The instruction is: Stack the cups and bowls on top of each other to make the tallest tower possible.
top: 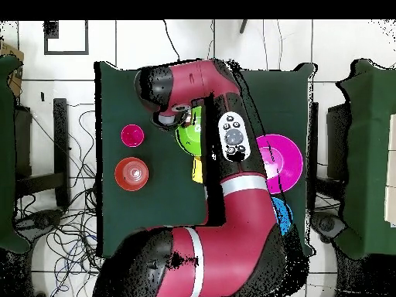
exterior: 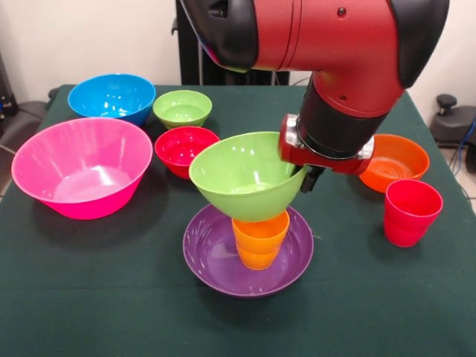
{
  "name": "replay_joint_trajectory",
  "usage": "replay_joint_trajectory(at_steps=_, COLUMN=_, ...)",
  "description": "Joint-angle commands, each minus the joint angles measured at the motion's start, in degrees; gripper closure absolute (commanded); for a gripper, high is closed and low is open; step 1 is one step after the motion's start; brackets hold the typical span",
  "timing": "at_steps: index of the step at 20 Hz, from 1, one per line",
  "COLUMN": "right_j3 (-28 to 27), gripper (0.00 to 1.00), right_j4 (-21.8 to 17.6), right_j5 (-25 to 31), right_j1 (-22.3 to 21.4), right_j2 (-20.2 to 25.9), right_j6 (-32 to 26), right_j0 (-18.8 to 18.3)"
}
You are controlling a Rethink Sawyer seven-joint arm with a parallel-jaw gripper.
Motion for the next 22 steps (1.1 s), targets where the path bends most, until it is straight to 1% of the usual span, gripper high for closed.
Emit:
replay_joint_trajectory(at_steps=1, right_j3=-1.66, gripper=1.00, right_j4=-2.92, right_j5=4.95, right_j1=0.40, right_j2=2.32, right_j6=-16.66, right_j0=1.33)
replay_joint_trajectory(at_steps=8, right_j3=-3.51, gripper=1.00, right_j4=-3.35, right_j5=6.82, right_j1=0.90, right_j2=2.68, right_j6=-18.12, right_j0=1.20)
replay_joint_trajectory(at_steps=11, right_j3=-5.32, gripper=1.00, right_j4=-4.06, right_j5=8.69, right_j1=1.49, right_j2=2.89, right_j6=-20.48, right_j0=1.12)
replay_joint_trajectory(at_steps=15, right_j3=-6.84, gripper=1.00, right_j4=-4.34, right_j5=9.60, right_j1=2.36, right_j2=3.05, right_j6=-22.22, right_j0=0.91)
replay_joint_trajectory(at_steps=17, right_j3=-7.67, gripper=1.00, right_j4=-3.71, right_j5=10.43, right_j1=2.84, right_j2=3.34, right_j6=-22.27, right_j0=0.95)
replay_joint_trajectory(at_steps=18, right_j3=-6.80, gripper=1.00, right_j4=-3.29, right_j5=10.12, right_j1=2.39, right_j2=3.17, right_j6=-21.95, right_j0=0.87)
replay_joint_trajectory(at_steps=19, right_j3=-7.77, gripper=1.00, right_j4=-3.25, right_j5=10.62, right_j1=2.90, right_j2=3.22, right_j6=-21.97, right_j0=1.10)
replay_joint_trajectory(at_steps=20, right_j3=-7.13, gripper=1.00, right_j4=-3.00, right_j5=10.27, right_j1=2.58, right_j2=3.03, right_j6=-21.73, right_j0=1.07)
replay_joint_trajectory(at_steps=22, right_j3=-7.55, gripper=1.00, right_j4=-2.74, right_j5=9.90, right_j1=3.22, right_j2=2.92, right_j6=-20.45, right_j0=1.61)
